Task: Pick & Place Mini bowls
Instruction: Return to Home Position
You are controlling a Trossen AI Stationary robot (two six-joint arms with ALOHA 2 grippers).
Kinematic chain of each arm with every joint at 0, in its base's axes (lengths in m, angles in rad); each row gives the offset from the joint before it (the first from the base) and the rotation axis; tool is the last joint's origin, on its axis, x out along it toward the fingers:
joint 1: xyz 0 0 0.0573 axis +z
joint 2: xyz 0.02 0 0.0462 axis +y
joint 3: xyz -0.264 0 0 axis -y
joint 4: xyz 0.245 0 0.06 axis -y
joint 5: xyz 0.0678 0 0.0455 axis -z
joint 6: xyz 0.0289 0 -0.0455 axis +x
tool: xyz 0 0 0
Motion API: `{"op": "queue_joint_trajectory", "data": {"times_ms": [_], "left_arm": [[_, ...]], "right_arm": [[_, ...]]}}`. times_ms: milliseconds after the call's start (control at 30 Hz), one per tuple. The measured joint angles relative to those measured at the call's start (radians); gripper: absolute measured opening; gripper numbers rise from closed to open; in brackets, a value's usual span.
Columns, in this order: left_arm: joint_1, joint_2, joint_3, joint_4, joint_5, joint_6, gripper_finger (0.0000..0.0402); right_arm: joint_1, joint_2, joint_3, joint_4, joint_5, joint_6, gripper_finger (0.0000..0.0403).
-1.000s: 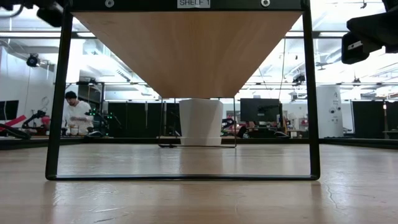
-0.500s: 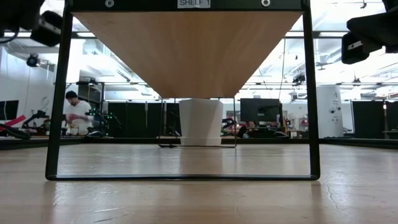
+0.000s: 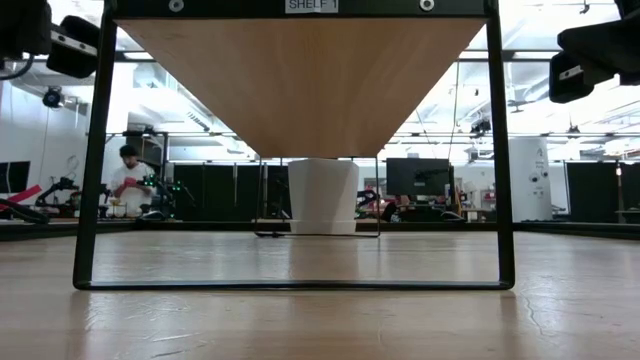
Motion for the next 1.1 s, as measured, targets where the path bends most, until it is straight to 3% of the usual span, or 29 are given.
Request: {"op": "queue_joint_trajectory", "data": {"times_ms": [267,567,1100], "left_arm": [[0.001,0.0,-0.009,-0.059,-0.087,-0.039,0.0],[0.001,0.002,-0.083,0.006,-0.088,-0.022,0.0],[0.001,0.018,-0.086,0.017,-0.091,-0.047,0.0]], "right_arm": [[0.0,0.0,0.0,0.0,0.0,0.0,0.0008],[0.0,0.0,0.0,0.0,0.0,0.0,0.0008],[0.0,0.0,0.0,0.0,0.0,0.0,0.0008]]}}
